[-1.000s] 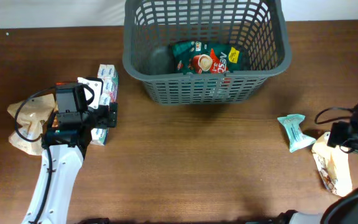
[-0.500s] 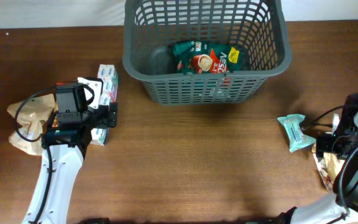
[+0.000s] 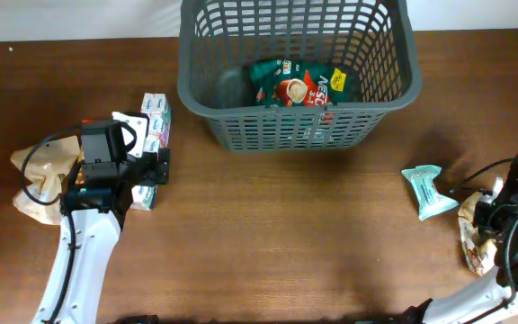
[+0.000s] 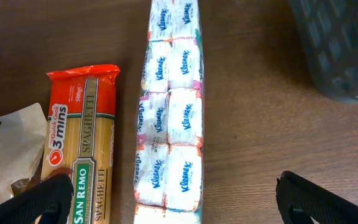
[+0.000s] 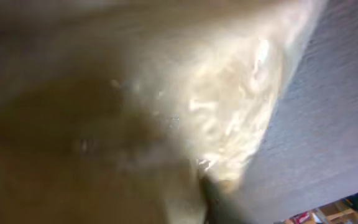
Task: Pack container
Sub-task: 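Lower the right gripper onto the tan paper bag and grasp it, then carry the tan paper bag into the basket and release it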
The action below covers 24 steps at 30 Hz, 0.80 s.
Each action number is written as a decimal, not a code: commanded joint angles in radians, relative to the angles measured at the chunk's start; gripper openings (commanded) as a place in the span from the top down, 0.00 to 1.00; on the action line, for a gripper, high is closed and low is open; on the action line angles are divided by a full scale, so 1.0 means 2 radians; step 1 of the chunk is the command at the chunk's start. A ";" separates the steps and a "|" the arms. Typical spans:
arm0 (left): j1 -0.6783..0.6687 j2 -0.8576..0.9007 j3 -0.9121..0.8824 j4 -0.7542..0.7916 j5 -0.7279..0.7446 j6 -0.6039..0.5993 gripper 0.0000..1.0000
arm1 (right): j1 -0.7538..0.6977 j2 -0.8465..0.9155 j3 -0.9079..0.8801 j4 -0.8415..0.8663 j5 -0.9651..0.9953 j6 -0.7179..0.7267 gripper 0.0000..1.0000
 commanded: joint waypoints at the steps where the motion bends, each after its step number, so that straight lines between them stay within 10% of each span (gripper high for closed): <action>1: 0.002 0.002 0.010 0.001 -0.002 0.008 0.01 | -0.003 0.014 -0.004 0.009 -0.025 0.009 0.96; 24: 0.002 0.002 0.010 0.001 -0.002 0.008 0.01 | -0.003 -0.058 0.187 -0.021 -0.195 0.050 0.96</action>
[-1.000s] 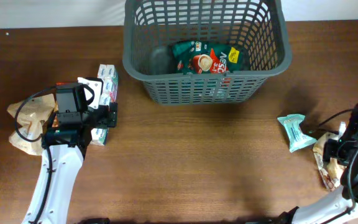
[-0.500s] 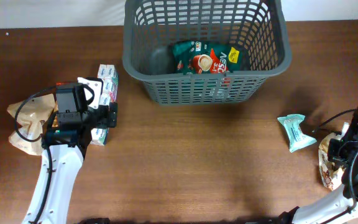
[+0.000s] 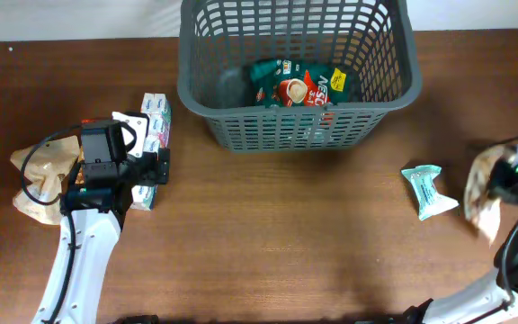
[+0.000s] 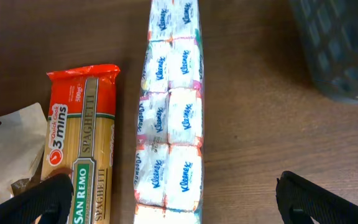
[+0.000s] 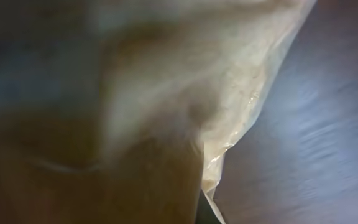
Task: Pack container
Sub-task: 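Carry the tan paper bag into the basket and release it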
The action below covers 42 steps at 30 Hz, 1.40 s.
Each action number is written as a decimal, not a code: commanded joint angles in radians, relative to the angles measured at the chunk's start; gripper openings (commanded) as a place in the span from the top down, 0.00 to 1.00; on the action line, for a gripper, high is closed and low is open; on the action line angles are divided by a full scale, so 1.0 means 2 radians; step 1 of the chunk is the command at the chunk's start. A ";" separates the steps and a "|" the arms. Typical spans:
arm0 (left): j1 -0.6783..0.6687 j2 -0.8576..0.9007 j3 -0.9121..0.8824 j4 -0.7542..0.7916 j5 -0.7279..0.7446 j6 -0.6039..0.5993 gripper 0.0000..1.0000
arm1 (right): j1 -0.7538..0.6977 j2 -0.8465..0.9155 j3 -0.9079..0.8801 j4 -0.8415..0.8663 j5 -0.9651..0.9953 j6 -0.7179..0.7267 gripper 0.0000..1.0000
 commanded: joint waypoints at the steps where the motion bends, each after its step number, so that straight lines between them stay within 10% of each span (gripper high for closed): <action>1: 0.002 0.002 0.010 0.001 -0.002 0.008 0.01 | 0.002 -0.054 0.066 -0.009 -0.030 0.035 0.96; 20: 0.002 0.002 0.010 0.001 -0.002 0.008 0.01 | 0.118 -0.180 0.334 0.001 -0.310 -0.001 0.96; 31: 0.002 0.002 0.010 0.001 -0.002 0.008 0.01 | 0.402 -0.127 0.356 0.121 -0.165 -0.159 0.96; 42: 0.002 0.002 0.010 0.001 -0.002 0.008 0.01 | 0.441 0.042 0.356 0.150 -0.113 -0.168 0.96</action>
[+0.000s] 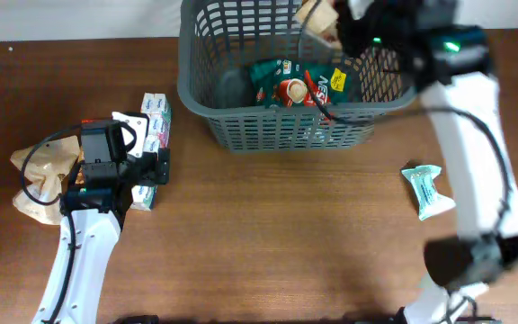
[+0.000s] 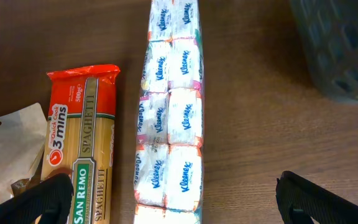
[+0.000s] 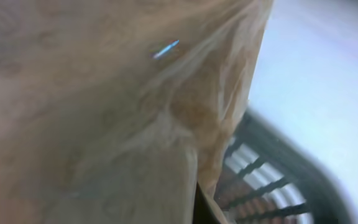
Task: Pack container
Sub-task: 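Carry the tan paper bag into the basket and release it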
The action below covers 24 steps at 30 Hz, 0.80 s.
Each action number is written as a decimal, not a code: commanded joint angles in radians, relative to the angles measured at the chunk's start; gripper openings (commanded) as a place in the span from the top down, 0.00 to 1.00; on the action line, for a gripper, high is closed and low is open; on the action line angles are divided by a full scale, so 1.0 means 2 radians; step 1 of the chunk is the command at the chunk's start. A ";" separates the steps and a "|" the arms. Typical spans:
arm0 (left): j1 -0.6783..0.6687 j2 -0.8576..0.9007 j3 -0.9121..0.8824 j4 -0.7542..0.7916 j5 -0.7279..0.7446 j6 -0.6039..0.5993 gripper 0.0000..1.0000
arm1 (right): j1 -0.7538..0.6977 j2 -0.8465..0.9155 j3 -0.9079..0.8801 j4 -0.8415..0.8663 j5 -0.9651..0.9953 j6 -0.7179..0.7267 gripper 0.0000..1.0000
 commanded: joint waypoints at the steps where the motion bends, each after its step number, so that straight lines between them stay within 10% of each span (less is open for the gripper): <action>1: 0.002 0.002 0.010 0.001 -0.002 0.008 0.01 | 0.001 0.044 0.009 0.005 0.019 -0.006 0.96; 10: 0.002 0.002 0.010 0.001 -0.002 0.008 0.01 | 0.006 0.086 0.008 -0.049 0.019 -0.005 0.96; 14: 0.002 0.002 0.010 0.001 -0.002 0.008 0.01 | 0.006 0.089 0.007 -0.080 0.024 -0.005 0.51; 24: 0.002 0.002 0.010 0.001 -0.002 0.008 0.01 | 0.006 0.017 0.066 -0.154 0.133 0.020 0.34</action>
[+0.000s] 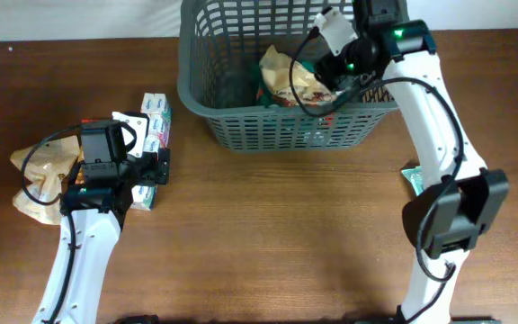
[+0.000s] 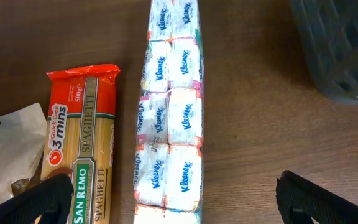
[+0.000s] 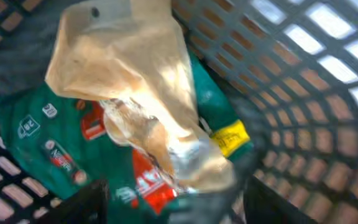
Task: Pack container
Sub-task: 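Carry the tan paper bag into the basket and release it, then grasp the mint-green wet-wipes pack with the right gripper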
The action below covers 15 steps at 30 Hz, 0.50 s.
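The grey basket (image 1: 232, 126) stands at the table's far middle. Inside it a tan paper bag (image 1: 288, 76) (image 3: 135, 81) lies loose on a green and red packet (image 3: 55, 143). My right gripper (image 1: 334, 65) (image 3: 176, 202) hangs open just above the bag, with nothing between its fingers. At the left, my left gripper (image 2: 179, 208) is open and astride a long Kleenex tissue pack (image 2: 169, 118) (image 1: 156, 121). A red San Remo spaghetti pack (image 2: 82, 143) lies beside the tissues.
A second tan bag (image 1: 39, 175) (image 2: 5, 155) lies at the far left by the spaghetti. A small teal packet (image 1: 410, 176) sits on the table at the right, partly under my right arm. The basket's corner (image 2: 340, 50) is to the right of the tissues.
The tan bag, held by my right gripper at the basket's far rim, now lies inside on the green packet. The right gripper has opened. The left arm has not moved.
My right gripper was shut on a tan bag at the table's right edge beside the teal packet. Then it held the bag off the table, then over the basket's far rim. Now the bag rests in the basket, released. The left gripper stayed open over the tissues.
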Each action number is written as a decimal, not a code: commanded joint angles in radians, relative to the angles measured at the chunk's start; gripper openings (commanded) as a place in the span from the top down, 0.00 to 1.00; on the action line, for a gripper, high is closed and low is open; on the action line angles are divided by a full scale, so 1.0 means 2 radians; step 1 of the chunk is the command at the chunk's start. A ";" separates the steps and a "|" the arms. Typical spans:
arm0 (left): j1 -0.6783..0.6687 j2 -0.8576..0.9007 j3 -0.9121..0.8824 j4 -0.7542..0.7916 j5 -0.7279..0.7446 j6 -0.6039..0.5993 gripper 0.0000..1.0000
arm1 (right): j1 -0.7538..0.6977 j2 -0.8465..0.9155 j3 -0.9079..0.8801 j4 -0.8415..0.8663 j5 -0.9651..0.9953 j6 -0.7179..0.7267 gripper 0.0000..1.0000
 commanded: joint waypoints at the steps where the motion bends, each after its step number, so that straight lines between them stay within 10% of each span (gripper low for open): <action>1: 0.002 0.002 0.010 0.001 -0.002 0.008 0.01 | 0.002 -0.084 0.052 -0.015 0.058 0.012 0.34; 15: 0.002 0.002 0.010 0.001 -0.002 0.008 0.01 | -0.246 -0.282 -0.080 0.007 0.101 0.158 0.32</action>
